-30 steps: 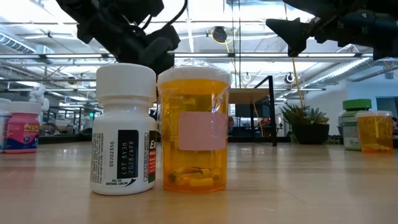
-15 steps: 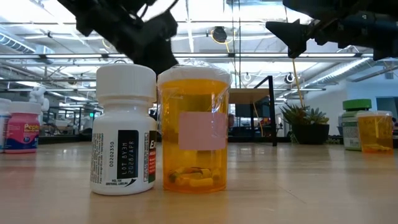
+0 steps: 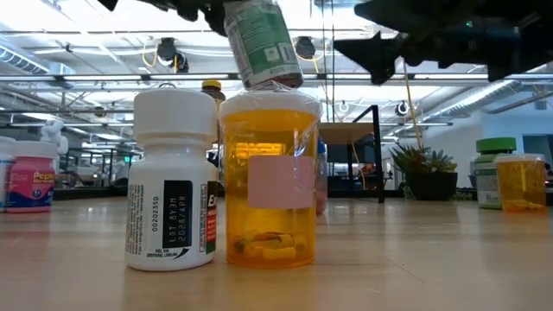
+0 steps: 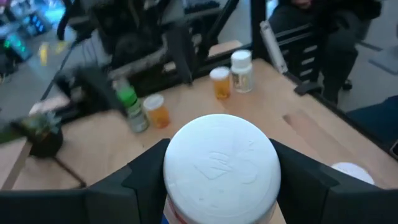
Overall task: Pick and place medicine bottles onto shelf by color
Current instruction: Put the large green medicine bottle on the shelf, aligned with the large yellow medicine bottle
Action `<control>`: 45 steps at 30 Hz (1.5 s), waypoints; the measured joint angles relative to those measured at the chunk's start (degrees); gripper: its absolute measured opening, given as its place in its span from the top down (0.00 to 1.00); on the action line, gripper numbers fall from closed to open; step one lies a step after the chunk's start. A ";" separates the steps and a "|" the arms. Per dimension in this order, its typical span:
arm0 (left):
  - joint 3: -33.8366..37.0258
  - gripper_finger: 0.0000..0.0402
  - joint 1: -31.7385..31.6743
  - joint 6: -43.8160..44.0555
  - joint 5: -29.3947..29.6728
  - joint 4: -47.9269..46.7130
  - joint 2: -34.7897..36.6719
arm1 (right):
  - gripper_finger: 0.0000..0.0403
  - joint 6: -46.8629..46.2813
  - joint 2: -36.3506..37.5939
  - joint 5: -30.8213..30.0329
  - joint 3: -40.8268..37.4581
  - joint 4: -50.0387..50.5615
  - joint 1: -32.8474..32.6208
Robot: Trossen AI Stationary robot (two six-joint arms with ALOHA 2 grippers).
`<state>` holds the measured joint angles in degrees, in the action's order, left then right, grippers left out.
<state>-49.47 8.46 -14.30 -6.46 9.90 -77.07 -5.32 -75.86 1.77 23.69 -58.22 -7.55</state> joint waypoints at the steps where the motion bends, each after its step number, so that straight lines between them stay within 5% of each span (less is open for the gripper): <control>1: 0.00 0.41 -0.01 -0.57 -0.94 0.58 0.01 | 0.19 -0.69 -1.82 0.25 1.74 -0.10 0.00; 11: -0.07 0.41 0.05 -5.74 -6.12 3.94 -0.51 | 0.11 -8.81 -14.68 15.08 13.93 3.51 2.27; 19: -0.02 0.41 0.11 -7.49 -6.76 3.85 -0.54 | 0.13 -8.15 -22.33 18.78 18.85 3.47 2.35; 30: -0.02 0.39 0.22 -3.73 -1.71 3.29 -0.53 | 0.32 -3.68 -22.81 15.63 19.32 4.74 2.13; 38: -0.01 0.18 -0.07 5.66 5.60 2.12 -0.53 | 0.30 2.82 -22.77 -0.91 19.32 6.90 -0.43; 45: -0.02 0.09 -0.08 18.54 18.79 1.98 -0.23 | 0.30 13.12 -22.77 -30.01 19.32 6.62 -5.71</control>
<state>-49.50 8.38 4.24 12.33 11.89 -77.30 7.80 -98.63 -28.24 43.00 -51.60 -13.26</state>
